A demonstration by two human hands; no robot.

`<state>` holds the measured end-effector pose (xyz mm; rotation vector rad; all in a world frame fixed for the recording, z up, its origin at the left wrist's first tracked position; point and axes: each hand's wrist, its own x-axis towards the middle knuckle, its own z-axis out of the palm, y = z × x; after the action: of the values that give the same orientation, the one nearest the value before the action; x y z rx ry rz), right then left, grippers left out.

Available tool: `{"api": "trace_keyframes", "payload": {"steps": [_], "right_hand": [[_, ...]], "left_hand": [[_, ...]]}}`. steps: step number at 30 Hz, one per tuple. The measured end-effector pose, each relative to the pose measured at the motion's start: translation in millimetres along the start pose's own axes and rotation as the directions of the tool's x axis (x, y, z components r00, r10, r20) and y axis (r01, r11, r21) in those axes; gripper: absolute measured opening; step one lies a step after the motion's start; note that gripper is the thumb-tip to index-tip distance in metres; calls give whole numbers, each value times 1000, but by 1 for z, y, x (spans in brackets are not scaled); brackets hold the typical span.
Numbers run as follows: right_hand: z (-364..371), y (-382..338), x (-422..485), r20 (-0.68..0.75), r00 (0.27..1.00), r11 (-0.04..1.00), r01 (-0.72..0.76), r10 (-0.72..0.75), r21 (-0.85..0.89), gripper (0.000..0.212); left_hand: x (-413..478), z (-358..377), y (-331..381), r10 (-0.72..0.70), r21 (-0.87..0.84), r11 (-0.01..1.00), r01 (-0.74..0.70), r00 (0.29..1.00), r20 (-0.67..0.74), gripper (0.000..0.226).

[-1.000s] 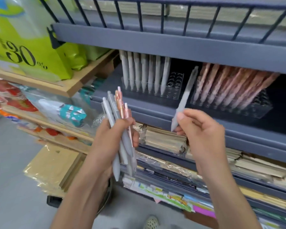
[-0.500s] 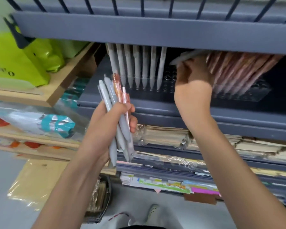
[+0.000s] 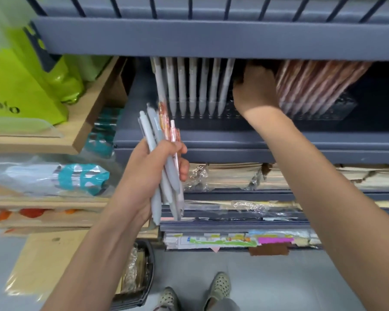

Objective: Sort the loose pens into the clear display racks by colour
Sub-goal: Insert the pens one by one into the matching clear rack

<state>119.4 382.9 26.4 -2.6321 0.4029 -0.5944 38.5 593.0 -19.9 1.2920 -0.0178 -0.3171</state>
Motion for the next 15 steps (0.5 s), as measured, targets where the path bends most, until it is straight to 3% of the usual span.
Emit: {"api": "trace_keyframes", "payload": {"steps": [5,13,15], "right_hand": [[2,1,2,30,1000,997,0,-2,75,16],[20,7,-4,-126,992,969,22,9,247,30],[23,9,-5,-152,988,955,33,13,296,30]], "left_hand": [[-9,2,1,-28,-74,997,31,999,31,17],[-11,9,-11,6,-143,990,-14,998,-57,4],[-12,13,-18,12,-159,987,-24,997,-75,11]]}}
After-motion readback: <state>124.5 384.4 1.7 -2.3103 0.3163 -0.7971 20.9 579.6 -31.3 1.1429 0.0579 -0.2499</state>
